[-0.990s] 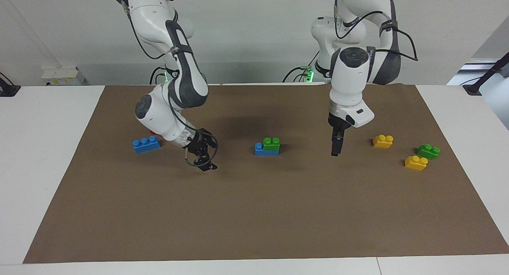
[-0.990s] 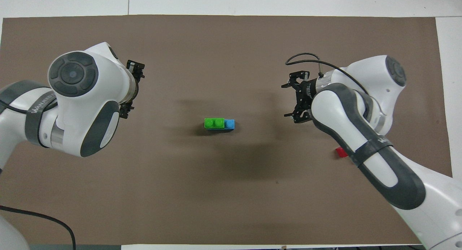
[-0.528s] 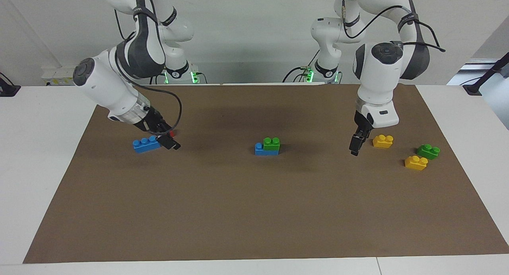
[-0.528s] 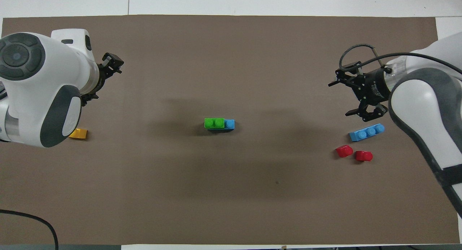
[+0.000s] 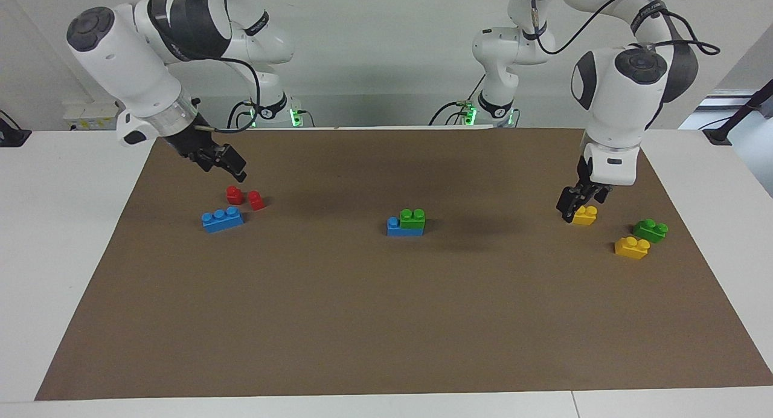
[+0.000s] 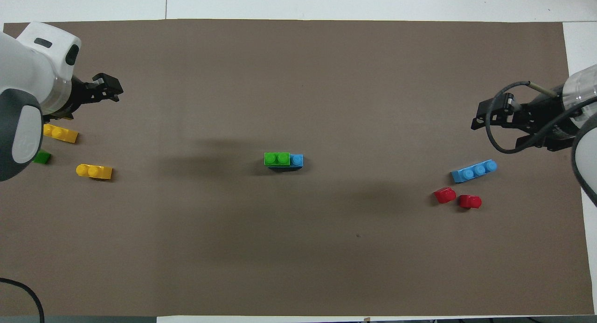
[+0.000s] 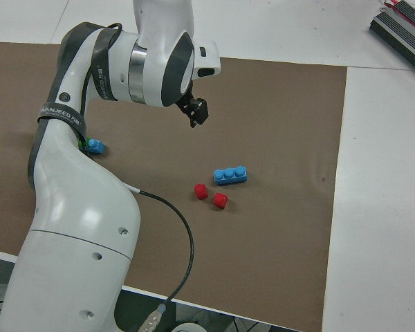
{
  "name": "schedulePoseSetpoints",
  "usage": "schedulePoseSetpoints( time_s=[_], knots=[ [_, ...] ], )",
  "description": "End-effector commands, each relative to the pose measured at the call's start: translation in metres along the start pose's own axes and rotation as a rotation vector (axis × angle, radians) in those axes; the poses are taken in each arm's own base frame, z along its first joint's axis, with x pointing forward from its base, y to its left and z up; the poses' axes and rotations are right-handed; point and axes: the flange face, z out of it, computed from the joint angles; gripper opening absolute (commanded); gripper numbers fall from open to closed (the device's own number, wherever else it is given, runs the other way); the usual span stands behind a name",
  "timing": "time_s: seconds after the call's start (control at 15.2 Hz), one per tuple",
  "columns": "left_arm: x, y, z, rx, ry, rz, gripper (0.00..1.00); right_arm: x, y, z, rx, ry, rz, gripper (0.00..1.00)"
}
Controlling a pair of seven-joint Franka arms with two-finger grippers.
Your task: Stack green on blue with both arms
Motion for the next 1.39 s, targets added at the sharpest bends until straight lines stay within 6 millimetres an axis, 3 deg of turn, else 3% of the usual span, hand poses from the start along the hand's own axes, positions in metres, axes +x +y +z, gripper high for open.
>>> schedulePoseSetpoints(
  time_s=[0.0, 0.13, 0.46, 0.66, 1.32],
  knots=[
    [0.003, -0.018, -0.032, -0.054, -0.045, 0.164, 1.00, -0.003, 0.011, -0.016, -0.077, 0.017, -0.106, 1.00],
    [0.003, -0.031, -0.047, -0.083, -0.094, 0.244, 1.00, -0.002, 0.013, -0.017, -0.108, 0.025, -0.156, 1.00],
    [-0.012, -0.037, -0.072, -0.091, -0.218, 0.335, 1.00, 0.011, 0.014, -0.030, -0.114, 0.101, -0.262, 1.00],
    [-0.016, -0.039, -0.084, -0.098, -0.195, 0.377, 1.00, 0.010, 0.014, -0.031, -0.132, 0.097, -0.290, 1.00],
    [-0.021, -0.038, -0.078, -0.103, -0.168, 0.378, 1.00, 0.006, 0.015, -0.029, -0.167, 0.064, -0.344, 1.00]
  ],
)
